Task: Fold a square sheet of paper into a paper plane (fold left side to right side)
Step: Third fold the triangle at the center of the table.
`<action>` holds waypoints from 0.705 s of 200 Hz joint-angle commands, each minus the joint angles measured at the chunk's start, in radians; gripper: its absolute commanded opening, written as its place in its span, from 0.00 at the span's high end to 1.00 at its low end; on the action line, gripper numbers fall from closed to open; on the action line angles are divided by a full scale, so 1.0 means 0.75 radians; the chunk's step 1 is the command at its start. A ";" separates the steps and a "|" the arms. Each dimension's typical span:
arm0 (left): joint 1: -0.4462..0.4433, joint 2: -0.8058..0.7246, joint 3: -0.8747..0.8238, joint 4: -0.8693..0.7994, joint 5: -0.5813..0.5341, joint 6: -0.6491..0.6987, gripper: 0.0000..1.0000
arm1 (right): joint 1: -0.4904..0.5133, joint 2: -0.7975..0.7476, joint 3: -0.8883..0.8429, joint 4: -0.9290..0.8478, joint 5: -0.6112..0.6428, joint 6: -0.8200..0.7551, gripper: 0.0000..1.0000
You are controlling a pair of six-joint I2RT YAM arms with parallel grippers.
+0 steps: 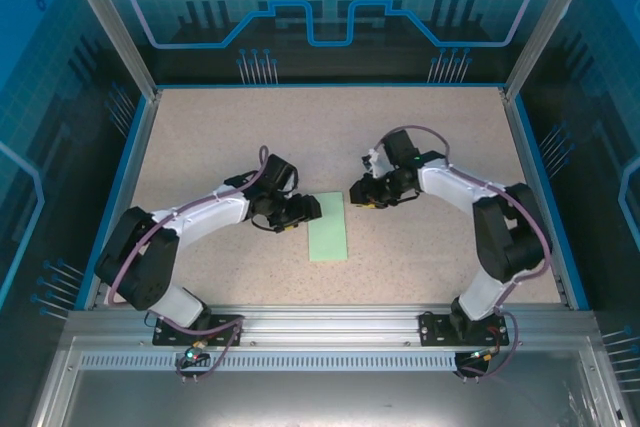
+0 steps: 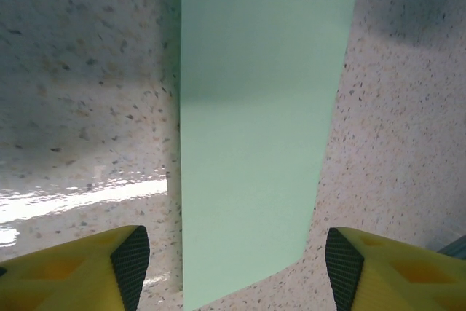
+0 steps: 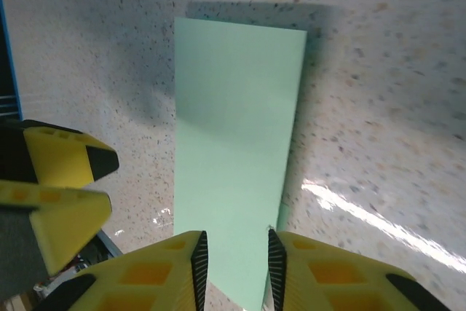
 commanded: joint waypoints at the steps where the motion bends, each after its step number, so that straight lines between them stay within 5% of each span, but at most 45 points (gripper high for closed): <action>1: 0.006 0.046 -0.027 0.102 0.089 -0.046 0.32 | 0.047 0.069 0.078 0.038 0.038 0.000 0.69; 73: 0.007 0.160 -0.072 0.199 0.141 -0.062 0.34 | 0.077 0.019 0.031 0.059 0.061 -0.041 0.66; 141: 0.006 0.186 -0.089 0.217 0.188 -0.051 0.49 | 0.074 -0.178 -0.117 0.161 0.137 -0.064 0.62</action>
